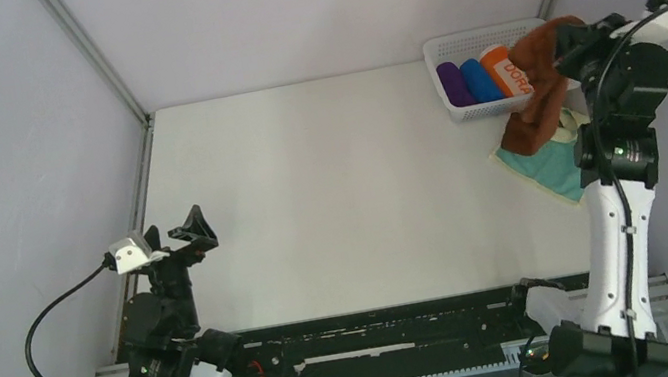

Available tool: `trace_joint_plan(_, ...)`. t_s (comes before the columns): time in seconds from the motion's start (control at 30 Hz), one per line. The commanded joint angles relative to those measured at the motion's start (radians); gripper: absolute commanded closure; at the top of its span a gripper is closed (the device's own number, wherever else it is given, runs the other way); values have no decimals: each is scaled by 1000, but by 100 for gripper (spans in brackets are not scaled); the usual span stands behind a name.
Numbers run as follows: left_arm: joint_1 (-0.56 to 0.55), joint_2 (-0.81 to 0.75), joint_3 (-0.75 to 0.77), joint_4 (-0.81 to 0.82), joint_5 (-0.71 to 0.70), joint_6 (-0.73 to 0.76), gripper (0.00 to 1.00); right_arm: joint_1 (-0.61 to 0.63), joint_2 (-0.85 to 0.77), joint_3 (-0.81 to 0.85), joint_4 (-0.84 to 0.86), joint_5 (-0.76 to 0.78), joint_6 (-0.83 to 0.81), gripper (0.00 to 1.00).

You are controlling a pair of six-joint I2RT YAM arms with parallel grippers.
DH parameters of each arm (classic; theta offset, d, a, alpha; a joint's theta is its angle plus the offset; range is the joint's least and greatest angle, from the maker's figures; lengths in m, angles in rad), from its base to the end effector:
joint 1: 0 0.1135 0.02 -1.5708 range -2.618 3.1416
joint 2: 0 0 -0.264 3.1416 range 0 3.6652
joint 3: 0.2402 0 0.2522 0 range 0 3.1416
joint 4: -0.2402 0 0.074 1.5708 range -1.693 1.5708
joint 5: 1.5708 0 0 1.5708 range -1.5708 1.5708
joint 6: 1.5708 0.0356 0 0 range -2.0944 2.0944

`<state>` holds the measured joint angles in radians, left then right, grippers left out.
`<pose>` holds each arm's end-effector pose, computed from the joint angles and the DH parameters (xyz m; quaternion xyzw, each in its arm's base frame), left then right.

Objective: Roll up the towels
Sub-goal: Pick up the towel at the corner of the board, then place the towel at the center of the board.

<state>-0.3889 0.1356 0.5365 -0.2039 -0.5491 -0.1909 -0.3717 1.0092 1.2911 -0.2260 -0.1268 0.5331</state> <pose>0.0652 -0.0067 0.3205 -0.1483 0.6281 -0.0480 0.7624 0.1946 -0.0710 0.4688 0.2583 0.6368 0.1018 0.7193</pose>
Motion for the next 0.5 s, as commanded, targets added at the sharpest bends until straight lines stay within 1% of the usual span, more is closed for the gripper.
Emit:
trace_joint_plan(0.0,-3,-7,-13,24,-3,10,0,201,-53,77,92,-124,-97,100)
trace_joint_plan(0.07,-4,-4,-13,24,2,7,0,316,-38,94,106,-162,-107,100)
trace_joint_plan(0.17,-4,-1,-13,24,3,7,0,509,22,130,124,-152,-121,100)
trace_joint_plan(0.27,-4,6,-11,16,-1,7,0,698,130,203,145,-148,-146,100)
trace_joint_plan(0.37,-4,15,-5,6,-6,5,0,854,249,319,136,-178,-177,100)
trace_joint_plan(0.47,-4,21,-1,-4,-9,5,0,933,316,391,164,-204,-189,100)
